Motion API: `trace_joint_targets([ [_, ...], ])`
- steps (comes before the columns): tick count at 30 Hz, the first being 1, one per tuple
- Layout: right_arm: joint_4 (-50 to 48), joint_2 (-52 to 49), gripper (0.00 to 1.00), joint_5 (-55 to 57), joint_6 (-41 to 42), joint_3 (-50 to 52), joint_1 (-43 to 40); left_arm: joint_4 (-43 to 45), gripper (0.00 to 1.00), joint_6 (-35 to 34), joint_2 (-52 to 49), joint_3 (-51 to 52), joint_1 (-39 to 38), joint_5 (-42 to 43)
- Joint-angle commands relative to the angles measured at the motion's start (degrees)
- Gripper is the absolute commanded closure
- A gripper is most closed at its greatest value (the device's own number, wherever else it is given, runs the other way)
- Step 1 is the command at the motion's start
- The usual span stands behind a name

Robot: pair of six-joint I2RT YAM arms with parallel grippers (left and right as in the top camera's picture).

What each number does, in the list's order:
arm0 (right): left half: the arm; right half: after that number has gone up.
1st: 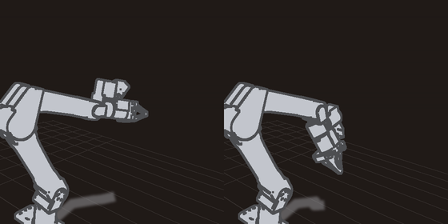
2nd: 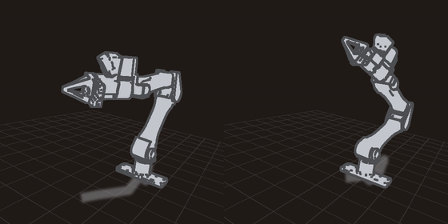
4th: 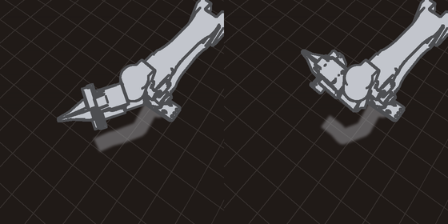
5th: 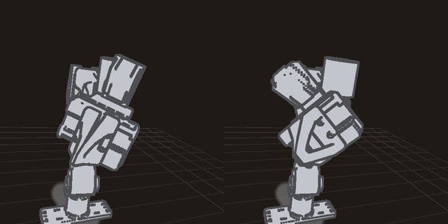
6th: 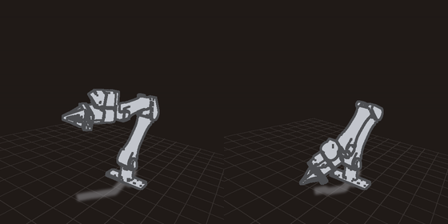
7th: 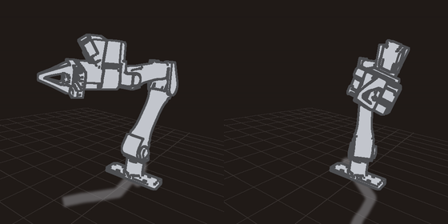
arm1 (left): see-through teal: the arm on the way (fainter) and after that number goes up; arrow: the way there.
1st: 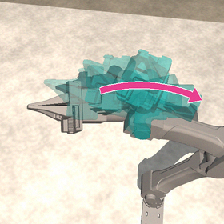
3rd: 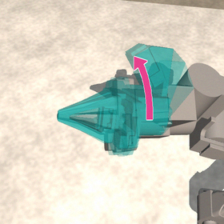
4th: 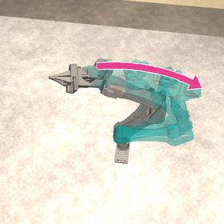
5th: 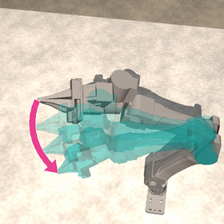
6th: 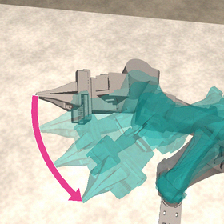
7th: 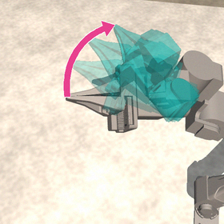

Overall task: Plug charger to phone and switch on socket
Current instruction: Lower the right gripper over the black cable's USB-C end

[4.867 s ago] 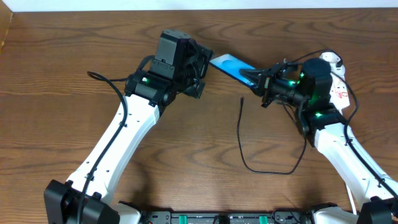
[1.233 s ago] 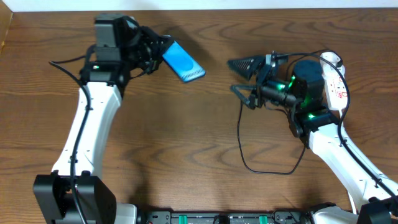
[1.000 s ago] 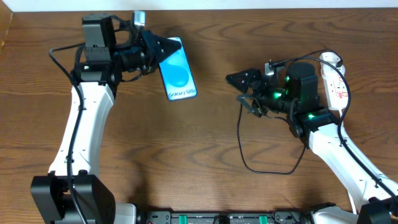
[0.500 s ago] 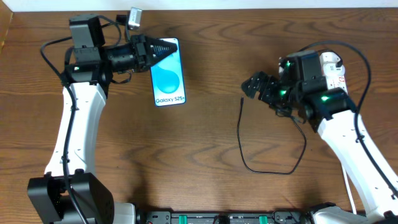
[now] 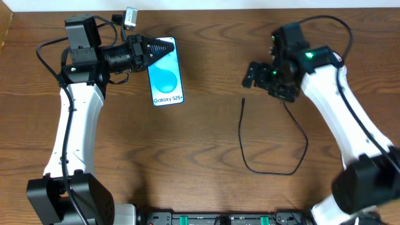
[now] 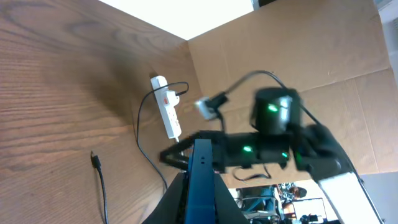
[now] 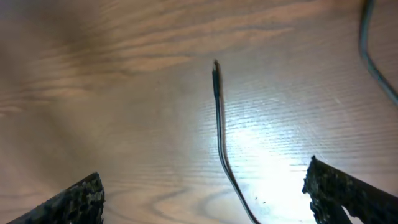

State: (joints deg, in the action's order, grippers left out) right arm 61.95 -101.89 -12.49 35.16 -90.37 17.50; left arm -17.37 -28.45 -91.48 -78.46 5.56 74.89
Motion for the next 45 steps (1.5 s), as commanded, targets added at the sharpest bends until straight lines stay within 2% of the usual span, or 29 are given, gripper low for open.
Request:
trace_joint_targets([
  [1, 1.4, -6.4, 0.07, 0.6, -1.6, -3.0, 2.4, 0.3, 0.93, 0.3, 0.2, -0.5, 0.2, 2.0],
  [3, 1.2, -9.3, 0.20, 1.2, -1.6, -3.0, 3.7, 0.3, 0.93, 0.4, 0.2, -0.5, 0.2, 2.0],
  [4, 1.2, -10.5, 0.21, 2.0, -1.3, -3.0, 4.3, 0.3, 0.92, 0.4, 0.2, -0.5, 0.2, 2.0],
  [15, 1.9, -16.3, 0.17, 10.2, 3.6, -3.0, 8.2, 0.3, 0.92, 0.8, 0.2, -0.5, 0.2, 2.0],
  [27, 1.0, -20.2, 0.23, 10.9, 3.8, -3.0, 8.1, 0.3, 0.93, 0.8, 0.2, -0.5, 0.2, 2.0],
  [38, -1.4, -20.3, 0.23, 11.8, 4.0, -2.9, 8.1, 0.1, 0.92, 0.8, 0.2, -0.5, 0.2, 2.0],
  [45, -2.6, -21.1, 0.28, 12.0, 4.7, -2.5, 8.1, -0.1, 0.93, 0.8, 0.2, -0.5, 0.2, 2.0],
])
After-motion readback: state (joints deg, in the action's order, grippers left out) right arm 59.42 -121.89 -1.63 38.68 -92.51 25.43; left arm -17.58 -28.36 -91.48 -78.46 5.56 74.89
